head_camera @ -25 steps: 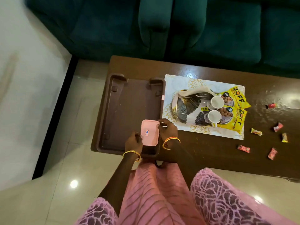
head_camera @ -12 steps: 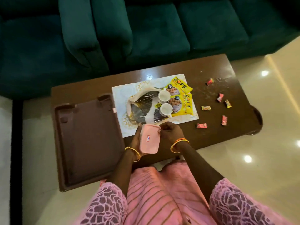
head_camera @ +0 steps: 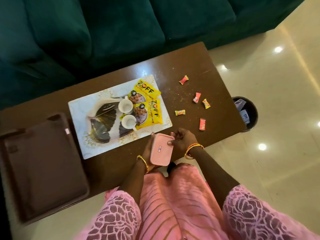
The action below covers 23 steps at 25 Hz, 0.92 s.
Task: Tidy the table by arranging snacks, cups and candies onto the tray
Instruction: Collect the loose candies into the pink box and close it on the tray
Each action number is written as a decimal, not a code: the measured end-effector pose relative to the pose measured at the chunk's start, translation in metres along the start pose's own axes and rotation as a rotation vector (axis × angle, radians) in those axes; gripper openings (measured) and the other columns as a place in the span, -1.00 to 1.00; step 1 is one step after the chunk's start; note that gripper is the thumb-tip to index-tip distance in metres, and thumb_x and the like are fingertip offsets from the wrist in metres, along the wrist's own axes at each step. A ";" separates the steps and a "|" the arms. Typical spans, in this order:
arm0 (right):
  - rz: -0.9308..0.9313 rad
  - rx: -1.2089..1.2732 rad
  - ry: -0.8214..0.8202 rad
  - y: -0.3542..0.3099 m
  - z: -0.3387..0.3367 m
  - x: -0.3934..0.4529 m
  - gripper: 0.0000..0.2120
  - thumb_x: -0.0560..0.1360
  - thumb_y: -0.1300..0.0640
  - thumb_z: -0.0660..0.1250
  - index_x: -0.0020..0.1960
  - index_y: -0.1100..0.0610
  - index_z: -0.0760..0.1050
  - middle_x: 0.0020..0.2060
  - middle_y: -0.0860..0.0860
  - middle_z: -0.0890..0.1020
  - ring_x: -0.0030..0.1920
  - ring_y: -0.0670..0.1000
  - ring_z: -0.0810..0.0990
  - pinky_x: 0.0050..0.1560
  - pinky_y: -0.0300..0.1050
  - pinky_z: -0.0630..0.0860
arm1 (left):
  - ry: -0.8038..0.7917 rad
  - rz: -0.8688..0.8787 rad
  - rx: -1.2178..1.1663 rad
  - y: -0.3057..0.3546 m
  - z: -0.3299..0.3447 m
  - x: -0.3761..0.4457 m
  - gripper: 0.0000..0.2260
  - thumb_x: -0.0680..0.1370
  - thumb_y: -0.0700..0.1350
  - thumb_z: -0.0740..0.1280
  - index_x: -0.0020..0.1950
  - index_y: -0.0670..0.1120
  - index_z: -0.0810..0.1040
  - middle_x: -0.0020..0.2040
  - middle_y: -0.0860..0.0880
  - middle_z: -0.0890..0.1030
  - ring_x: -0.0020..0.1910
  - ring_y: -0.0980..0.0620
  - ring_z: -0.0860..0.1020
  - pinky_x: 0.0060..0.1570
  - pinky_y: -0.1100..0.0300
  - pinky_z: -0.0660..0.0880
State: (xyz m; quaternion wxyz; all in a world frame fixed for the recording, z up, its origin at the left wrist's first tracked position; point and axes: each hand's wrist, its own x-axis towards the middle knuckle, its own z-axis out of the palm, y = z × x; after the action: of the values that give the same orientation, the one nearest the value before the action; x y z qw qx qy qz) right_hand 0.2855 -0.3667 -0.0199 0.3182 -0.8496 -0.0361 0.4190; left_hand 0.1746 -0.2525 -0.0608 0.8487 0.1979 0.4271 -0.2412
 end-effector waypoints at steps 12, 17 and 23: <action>-0.003 0.201 -0.150 0.032 -0.106 0.004 -0.84 0.31 0.32 0.50 -0.18 0.20 0.56 -0.27 0.17 0.58 -0.25 0.06 0.55 -0.13 -0.02 0.58 | 0.082 0.074 -0.148 -0.001 0.041 0.057 -0.32 0.21 0.39 0.28 0.13 -0.06 0.54 -0.11 -0.08 0.67 -0.18 -0.06 0.63 -0.17 0.06 0.58; -0.114 -0.125 0.196 0.075 -0.097 0.004 -0.76 0.26 0.36 0.48 -0.37 0.09 0.49 -0.33 0.06 0.59 -0.31 0.03 0.54 -0.25 -0.16 0.51 | 0.080 0.130 -0.298 0.008 0.005 0.069 -0.38 0.10 0.28 0.50 0.01 -0.06 0.60 -0.25 -0.03 0.71 -0.35 -0.02 0.67 -0.34 0.09 0.61; -0.152 -0.730 0.156 0.149 -0.002 0.014 -0.80 0.17 0.33 0.55 -0.26 0.20 0.59 -0.28 0.17 0.65 -0.26 0.22 0.61 -0.38 0.00 0.56 | 0.231 0.051 -0.153 0.001 -0.013 0.101 -0.52 0.23 0.36 0.41 -0.22 -0.04 0.70 -0.34 -0.01 0.71 -0.39 0.00 0.68 -0.35 0.07 0.64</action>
State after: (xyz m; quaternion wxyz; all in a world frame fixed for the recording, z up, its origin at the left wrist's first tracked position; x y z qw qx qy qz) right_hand 0.2649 -0.4815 -0.1139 0.0265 -0.9313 -0.2216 0.2880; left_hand 0.2200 -0.2690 -0.1508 0.8124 0.1700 0.5337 -0.1622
